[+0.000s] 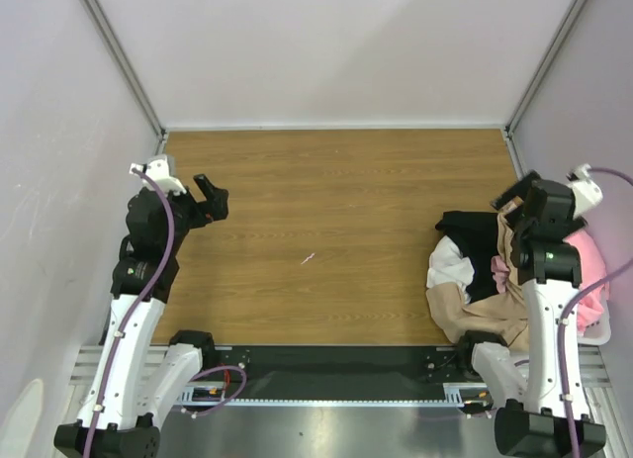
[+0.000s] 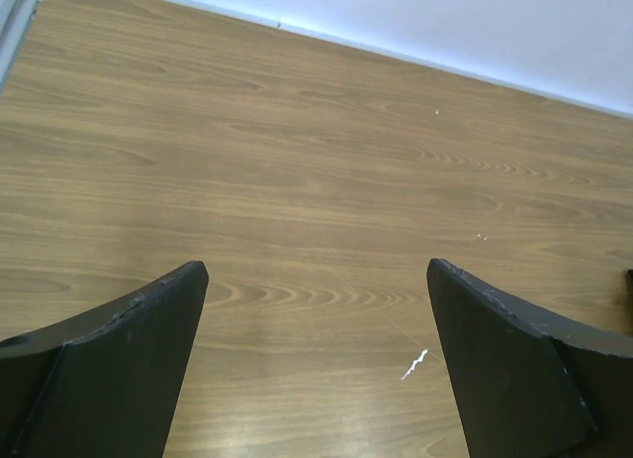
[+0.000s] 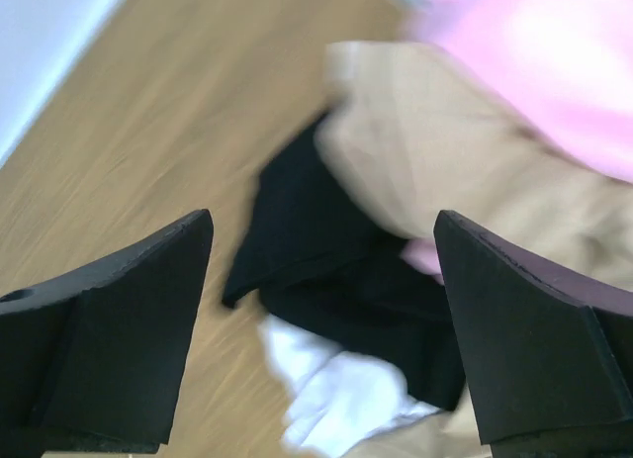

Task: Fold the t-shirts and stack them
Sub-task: Grab the tshirt from the pile

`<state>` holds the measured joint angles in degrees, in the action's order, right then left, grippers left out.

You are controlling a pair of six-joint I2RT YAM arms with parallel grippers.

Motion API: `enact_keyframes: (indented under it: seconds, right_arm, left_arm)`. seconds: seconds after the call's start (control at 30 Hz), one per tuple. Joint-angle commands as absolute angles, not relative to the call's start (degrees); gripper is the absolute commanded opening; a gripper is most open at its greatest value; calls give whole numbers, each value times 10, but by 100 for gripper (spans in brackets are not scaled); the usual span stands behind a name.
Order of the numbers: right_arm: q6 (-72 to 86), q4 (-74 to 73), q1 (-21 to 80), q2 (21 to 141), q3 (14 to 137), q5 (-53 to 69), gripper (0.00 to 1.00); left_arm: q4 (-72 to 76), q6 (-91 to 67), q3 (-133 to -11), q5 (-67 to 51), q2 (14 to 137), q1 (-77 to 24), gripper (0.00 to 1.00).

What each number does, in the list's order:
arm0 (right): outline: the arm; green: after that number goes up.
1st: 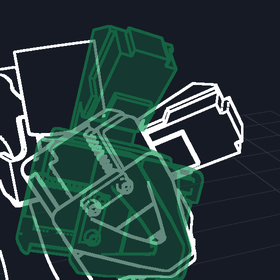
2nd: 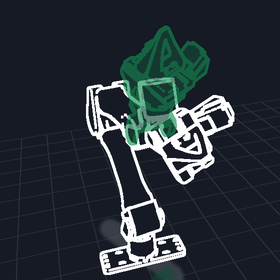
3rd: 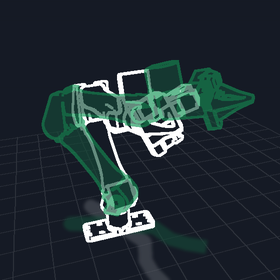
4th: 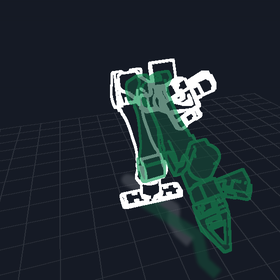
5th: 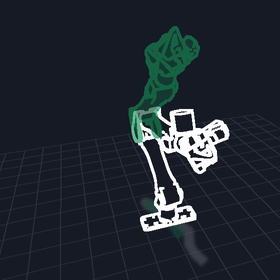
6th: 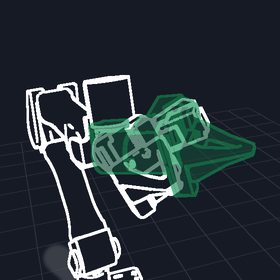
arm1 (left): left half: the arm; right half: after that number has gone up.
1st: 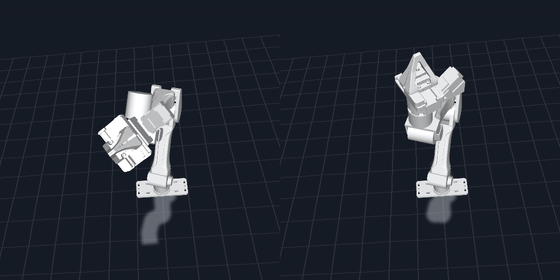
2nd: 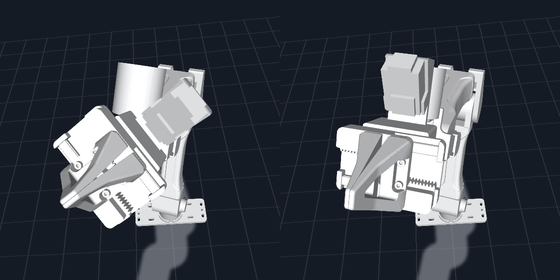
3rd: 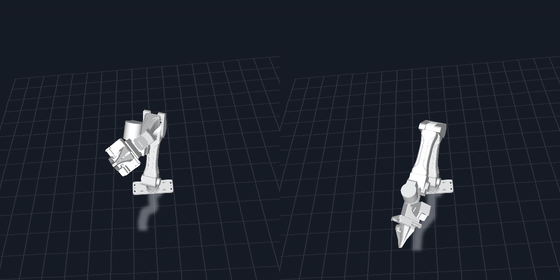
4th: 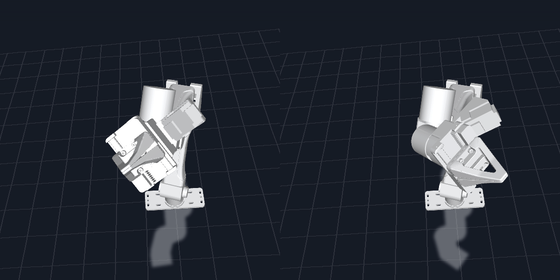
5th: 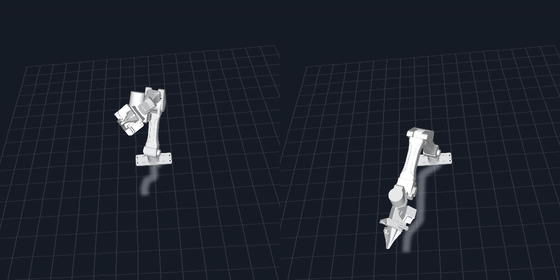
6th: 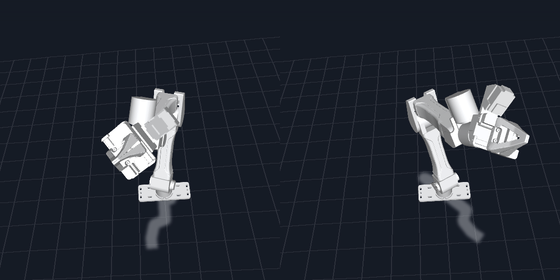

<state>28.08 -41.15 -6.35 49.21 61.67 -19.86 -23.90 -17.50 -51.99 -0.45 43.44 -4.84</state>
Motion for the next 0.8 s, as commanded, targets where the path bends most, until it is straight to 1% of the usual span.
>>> enact_keyframes:
  seconds: [0.0,0.1,0.13,0.23,0.33,0.77]
  right_arm:
    - [349,-403,-133,493,549,-313,100]
    - [340,-364,-174,482,498,-254,100]
    - [342,-358,-211,483,490,-211,100]
    - [345,-354,-283,495,470,-148,100]
    - [326,-339,-323,495,454,-115,100]
    - [294,-259,-330,504,398,-87,100]
  left_arm:
    - [-204,-177,-499,18,426,-60,100]
    - [-203,-177,-496,19,421,-63,100]
    - [-205,-177,-493,22,420,-63,100]
    - [-204,-177,-494,27,422,-63,100]
    - [-202,-176,-494,25,425,-64,100]
    - [-205,-178,-489,38,427,-64,100]
